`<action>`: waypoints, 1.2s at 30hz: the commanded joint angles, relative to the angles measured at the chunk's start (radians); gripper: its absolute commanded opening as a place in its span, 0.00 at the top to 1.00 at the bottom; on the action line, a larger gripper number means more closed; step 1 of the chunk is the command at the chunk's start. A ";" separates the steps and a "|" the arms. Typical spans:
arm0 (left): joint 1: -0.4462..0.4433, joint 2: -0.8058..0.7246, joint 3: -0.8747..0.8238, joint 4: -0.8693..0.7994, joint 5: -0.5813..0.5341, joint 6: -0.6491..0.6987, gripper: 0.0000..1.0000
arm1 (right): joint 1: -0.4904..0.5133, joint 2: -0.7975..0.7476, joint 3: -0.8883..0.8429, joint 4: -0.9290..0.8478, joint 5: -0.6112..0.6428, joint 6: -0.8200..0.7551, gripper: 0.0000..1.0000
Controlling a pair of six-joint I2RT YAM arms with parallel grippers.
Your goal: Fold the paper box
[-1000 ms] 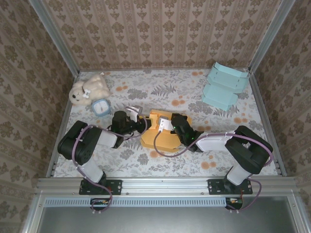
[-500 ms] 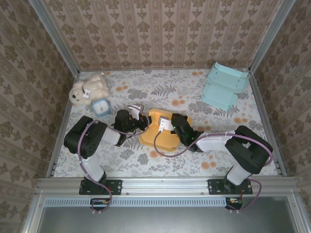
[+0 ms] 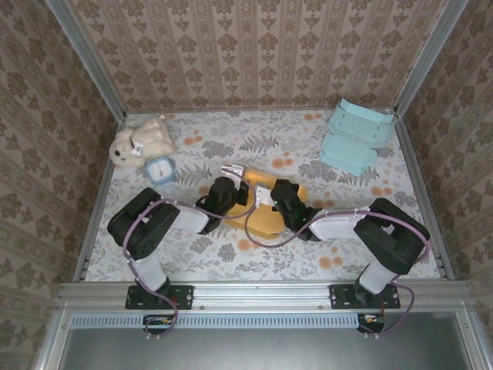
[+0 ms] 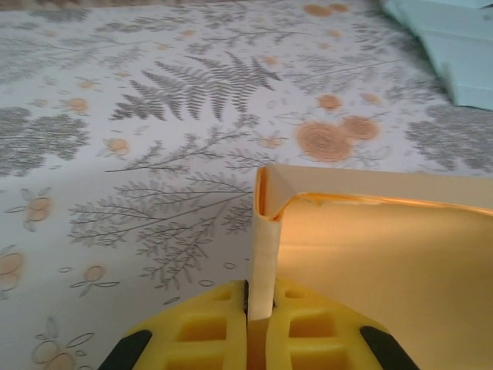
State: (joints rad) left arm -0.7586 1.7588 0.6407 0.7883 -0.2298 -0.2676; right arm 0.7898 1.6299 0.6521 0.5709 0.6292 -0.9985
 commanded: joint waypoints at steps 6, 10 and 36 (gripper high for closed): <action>-0.005 0.030 0.077 -0.249 -0.512 -0.025 1.00 | 0.027 0.020 0.017 -0.029 -0.032 0.011 1.00; -0.018 0.059 0.108 -0.279 -0.575 -0.011 1.00 | 0.027 0.023 0.016 -0.025 -0.040 0.017 1.00; -0.040 -0.014 -0.130 0.158 -0.339 0.032 1.00 | 0.006 -0.457 -0.045 -0.277 -0.155 0.537 0.62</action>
State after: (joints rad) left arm -0.7975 1.7668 0.5552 0.9085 -0.5583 -0.2417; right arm 0.7963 1.2640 0.6117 0.3576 0.4629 -0.6498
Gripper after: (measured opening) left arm 0.071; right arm 0.371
